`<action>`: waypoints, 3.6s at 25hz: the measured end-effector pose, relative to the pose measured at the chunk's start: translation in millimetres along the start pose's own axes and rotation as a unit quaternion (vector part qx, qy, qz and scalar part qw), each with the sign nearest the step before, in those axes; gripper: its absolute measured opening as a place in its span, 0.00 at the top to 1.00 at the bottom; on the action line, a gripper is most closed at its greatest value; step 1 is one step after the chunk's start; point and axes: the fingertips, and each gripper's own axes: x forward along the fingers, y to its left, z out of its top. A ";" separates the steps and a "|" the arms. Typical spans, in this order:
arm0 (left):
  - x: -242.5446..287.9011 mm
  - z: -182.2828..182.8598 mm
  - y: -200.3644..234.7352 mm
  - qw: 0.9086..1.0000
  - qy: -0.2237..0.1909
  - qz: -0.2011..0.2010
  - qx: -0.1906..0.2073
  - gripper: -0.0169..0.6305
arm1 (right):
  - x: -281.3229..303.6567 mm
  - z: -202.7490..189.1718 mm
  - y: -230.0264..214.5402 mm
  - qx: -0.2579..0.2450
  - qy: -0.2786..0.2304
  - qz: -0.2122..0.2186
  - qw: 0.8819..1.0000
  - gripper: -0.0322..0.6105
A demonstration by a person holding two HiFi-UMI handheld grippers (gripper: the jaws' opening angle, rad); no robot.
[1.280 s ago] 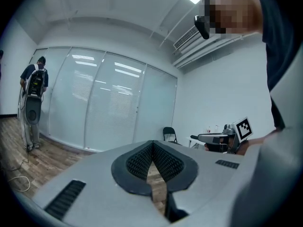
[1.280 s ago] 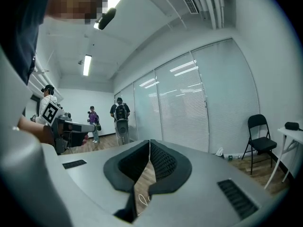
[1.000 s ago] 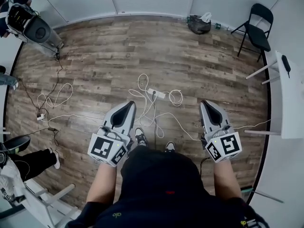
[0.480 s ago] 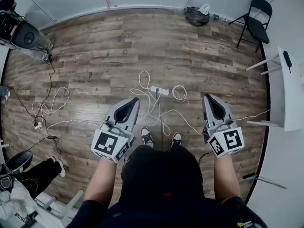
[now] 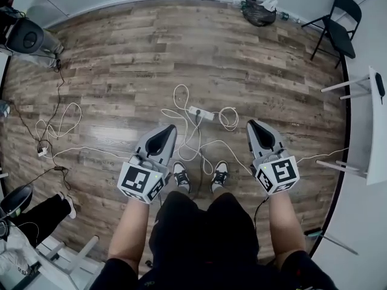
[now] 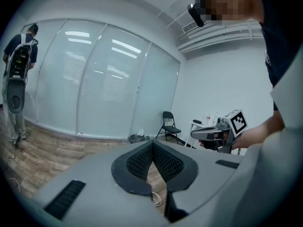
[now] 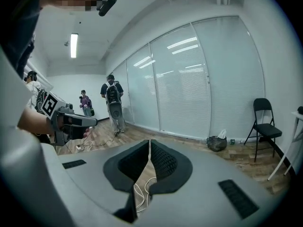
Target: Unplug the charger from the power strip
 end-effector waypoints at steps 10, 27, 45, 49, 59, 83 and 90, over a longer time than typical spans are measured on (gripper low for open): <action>109.9 -180.0 51.7 0.999 0.044 0.002 -0.001 0.94 | 105.5 -192.2 -49.0 0.003 0.039 0.029 0.999 0.91; 250.2 -549.5 156.7 0.992 0.120 -0.047 -0.001 0.94 | 266.9 -560.0 -75.3 -0.023 0.101 0.097 0.990 0.90; 393.1 -743.8 204.8 0.977 0.190 -0.100 -0.003 0.94 | 385.0 -764.0 -88.8 -0.132 0.221 0.152 0.954 0.66; 411.4 -758.9 206.3 0.975 0.206 -0.089 -0.002 0.94 | 403.1 -775.2 -87.8 -0.145 0.238 0.180 0.943 0.65; 420.2 -767.5 207.9 0.973 0.215 -0.082 -0.002 0.94 | 419.9 -789.9 -87.4 -0.182 0.250 0.198 0.930 0.77; 423.2 -772.8 192.9 0.967 0.240 -0.070 0.056 0.94 | 400.0 -794.6 -80.5 -0.204 0.265 0.186 0.924 0.79; 422.1 -775.4 192.8 0.966 0.244 -0.060 0.061 0.94 | 402.4 -763.5 -77.8 -0.183 0.243 0.171 0.937 0.79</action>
